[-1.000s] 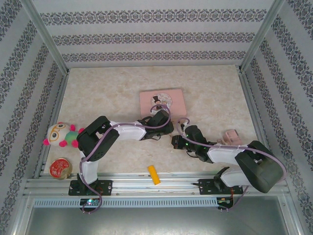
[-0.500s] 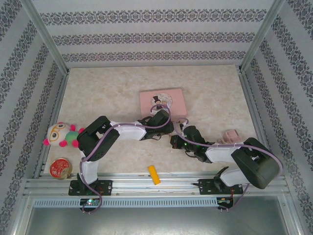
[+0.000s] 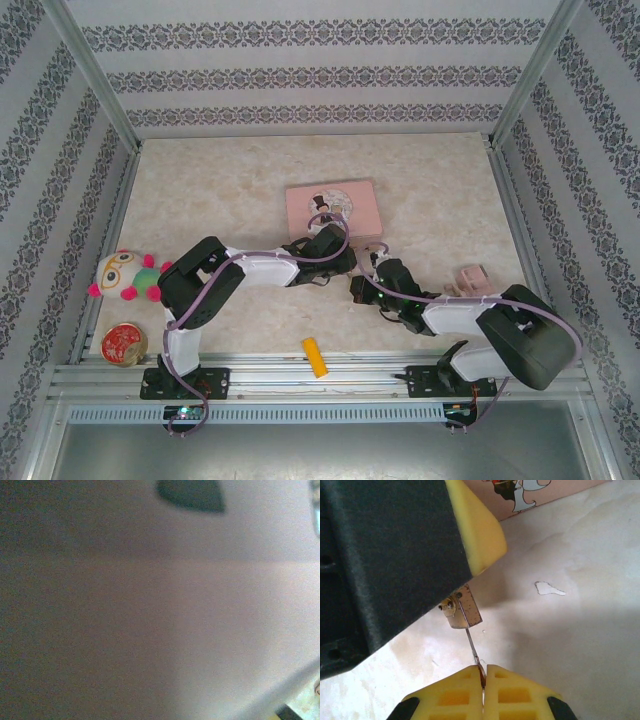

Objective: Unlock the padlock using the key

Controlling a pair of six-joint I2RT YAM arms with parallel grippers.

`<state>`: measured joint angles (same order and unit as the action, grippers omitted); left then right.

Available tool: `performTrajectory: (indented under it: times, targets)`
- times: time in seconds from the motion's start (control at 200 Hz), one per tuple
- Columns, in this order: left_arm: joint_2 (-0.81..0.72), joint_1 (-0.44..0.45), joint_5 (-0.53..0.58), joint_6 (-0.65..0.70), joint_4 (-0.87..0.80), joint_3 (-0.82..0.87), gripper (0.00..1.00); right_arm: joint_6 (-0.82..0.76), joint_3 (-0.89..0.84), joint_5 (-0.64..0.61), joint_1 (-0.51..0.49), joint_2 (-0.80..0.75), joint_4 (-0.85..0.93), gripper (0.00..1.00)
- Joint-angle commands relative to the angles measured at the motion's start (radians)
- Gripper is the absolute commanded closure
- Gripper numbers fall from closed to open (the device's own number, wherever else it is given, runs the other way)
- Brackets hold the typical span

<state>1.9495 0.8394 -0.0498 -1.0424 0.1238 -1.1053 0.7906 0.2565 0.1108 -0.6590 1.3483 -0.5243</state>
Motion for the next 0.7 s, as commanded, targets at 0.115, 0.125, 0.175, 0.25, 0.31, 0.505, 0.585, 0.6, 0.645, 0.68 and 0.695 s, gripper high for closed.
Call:
performTrajectory:
  times: [0.115,0.125,0.175,0.25,0.31,0.505,0.585,0.6,0.645,0.68,0.695]
  targets:
    - [0.018,0.004,-0.058,-0.045,0.082,0.006,0.73,0.017,-0.014,-0.058,-0.009,-0.037,-0.043,1.00]
    - [0.018,0.004,-0.059,-0.045,0.082,0.006,0.73,0.017,-0.014,-0.059,-0.008,-0.037,-0.043,1.00]
    - [0.021,0.004,-0.062,-0.047,0.085,0.005,0.73,0.016,-0.010,-0.056,-0.007,-0.035,-0.043,1.00]
    - [0.025,0.004,-0.065,-0.052,0.089,0.005,0.73,0.016,-0.004,-0.050,-0.009,-0.028,-0.048,1.00]
    - [0.027,0.004,-0.068,-0.056,0.091,0.004,0.73,0.016,-0.001,-0.049,-0.010,-0.024,-0.049,1.00]
    - [0.032,0.004,-0.074,-0.063,0.097,0.004,0.73,0.019,0.006,-0.050,-0.014,-0.008,-0.065,1.00]
    - [0.034,0.004,-0.076,-0.065,0.099,0.002,0.73,0.023,0.010,-0.049,-0.015,0.000,-0.077,1.00]
    - [0.035,0.004,-0.076,-0.066,0.100,0.002,0.73,0.024,0.010,-0.049,-0.016,0.001,-0.079,1.00]
    - [0.036,0.004,-0.078,-0.068,0.102,0.001,0.73,0.028,0.010,-0.049,-0.016,0.006,-0.088,1.00]
    - [0.039,0.004,-0.079,-0.070,0.105,0.002,0.73,0.032,0.012,-0.049,-0.016,0.009,-0.097,1.00]
    - [0.039,0.004,-0.080,-0.070,0.106,0.001,0.73,0.034,0.012,-0.049,-0.018,0.011,-0.099,1.00]
